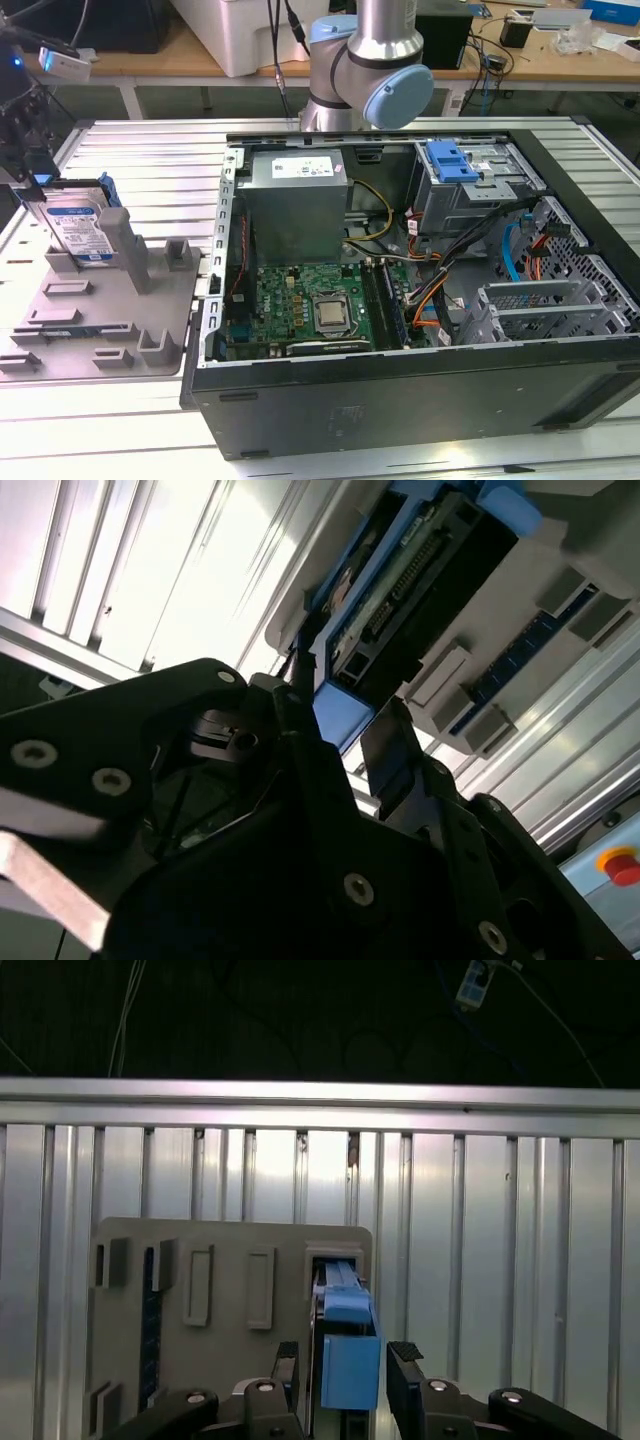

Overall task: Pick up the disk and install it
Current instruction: 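Pick up the disk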

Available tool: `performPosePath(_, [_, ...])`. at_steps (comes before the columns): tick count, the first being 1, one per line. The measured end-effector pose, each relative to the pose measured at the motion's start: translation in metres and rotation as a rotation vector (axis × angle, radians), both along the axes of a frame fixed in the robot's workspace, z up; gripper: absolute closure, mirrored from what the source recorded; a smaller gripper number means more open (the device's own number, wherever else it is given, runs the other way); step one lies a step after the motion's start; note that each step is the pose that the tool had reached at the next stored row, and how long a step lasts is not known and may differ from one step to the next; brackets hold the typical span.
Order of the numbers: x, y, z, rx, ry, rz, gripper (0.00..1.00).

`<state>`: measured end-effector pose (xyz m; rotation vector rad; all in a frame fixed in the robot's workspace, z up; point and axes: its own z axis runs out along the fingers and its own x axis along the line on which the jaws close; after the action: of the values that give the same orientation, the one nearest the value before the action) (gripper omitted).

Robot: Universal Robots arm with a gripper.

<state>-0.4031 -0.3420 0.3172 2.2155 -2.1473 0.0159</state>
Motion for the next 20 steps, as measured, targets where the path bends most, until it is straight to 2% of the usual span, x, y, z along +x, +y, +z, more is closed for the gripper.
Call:
performPosePath(1, [0.000,0.0000,-0.0009,0.0000,0.0001,0.000,0.55])
performPosePath(20, [-0.002,0.0000,-0.0127,0.0000,0.0000,0.000,0.55])
